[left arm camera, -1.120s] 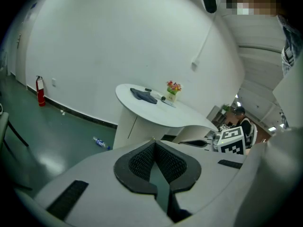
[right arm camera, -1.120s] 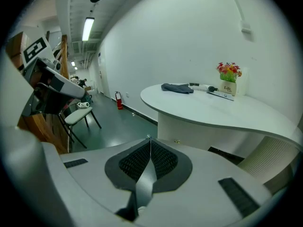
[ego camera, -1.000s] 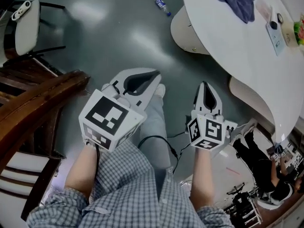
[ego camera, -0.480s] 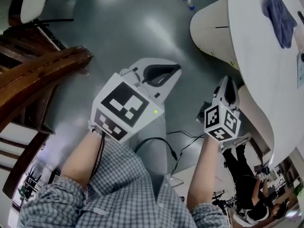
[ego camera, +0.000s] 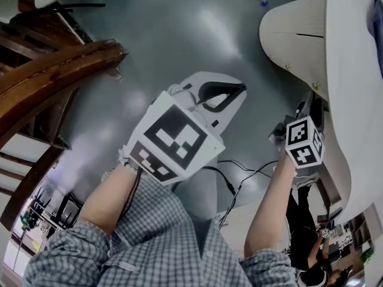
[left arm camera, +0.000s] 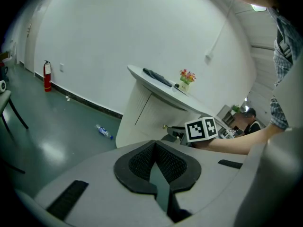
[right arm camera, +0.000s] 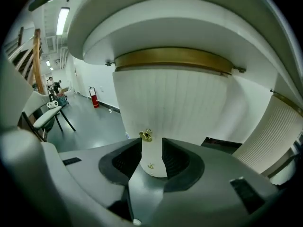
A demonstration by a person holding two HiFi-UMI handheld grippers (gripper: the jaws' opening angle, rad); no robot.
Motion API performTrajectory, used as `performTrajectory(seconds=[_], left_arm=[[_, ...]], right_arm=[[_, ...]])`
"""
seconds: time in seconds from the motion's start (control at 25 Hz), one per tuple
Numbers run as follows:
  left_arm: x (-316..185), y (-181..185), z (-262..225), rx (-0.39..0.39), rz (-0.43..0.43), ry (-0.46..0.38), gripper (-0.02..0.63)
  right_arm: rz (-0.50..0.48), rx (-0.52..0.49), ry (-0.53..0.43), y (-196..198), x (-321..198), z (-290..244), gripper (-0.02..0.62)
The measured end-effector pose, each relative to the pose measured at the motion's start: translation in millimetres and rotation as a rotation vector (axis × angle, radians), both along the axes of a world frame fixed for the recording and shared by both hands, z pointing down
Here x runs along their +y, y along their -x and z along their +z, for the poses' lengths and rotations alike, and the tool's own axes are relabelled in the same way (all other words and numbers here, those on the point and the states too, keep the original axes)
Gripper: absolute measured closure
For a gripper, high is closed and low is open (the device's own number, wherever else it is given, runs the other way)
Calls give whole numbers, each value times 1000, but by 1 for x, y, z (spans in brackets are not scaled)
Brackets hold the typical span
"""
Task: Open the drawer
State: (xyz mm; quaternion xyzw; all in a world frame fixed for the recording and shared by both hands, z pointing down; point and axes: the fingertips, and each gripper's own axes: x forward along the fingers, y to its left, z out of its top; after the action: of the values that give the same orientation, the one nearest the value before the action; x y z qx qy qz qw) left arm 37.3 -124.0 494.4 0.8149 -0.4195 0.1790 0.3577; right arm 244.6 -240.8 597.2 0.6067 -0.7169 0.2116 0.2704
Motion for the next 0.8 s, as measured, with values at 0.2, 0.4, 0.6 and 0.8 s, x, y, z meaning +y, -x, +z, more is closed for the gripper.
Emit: performTrajectory(seconds=[0.2,0.4,0.6,0.8], left_arm=[[3,6,8,-4,-8,9,603],[8,3,10,-3,-10,21,603],[12,-3,6,-5,-10,14,603],[15,-6,4,-10,0,11,603]], right_arm=[[-20,-12,10,8,-12,13,477],[-29,-45,14,12,-13,19,477],[-23,-66,-7,12,-16,12,477],[-3,-65,-28,11,-20,9,495]])
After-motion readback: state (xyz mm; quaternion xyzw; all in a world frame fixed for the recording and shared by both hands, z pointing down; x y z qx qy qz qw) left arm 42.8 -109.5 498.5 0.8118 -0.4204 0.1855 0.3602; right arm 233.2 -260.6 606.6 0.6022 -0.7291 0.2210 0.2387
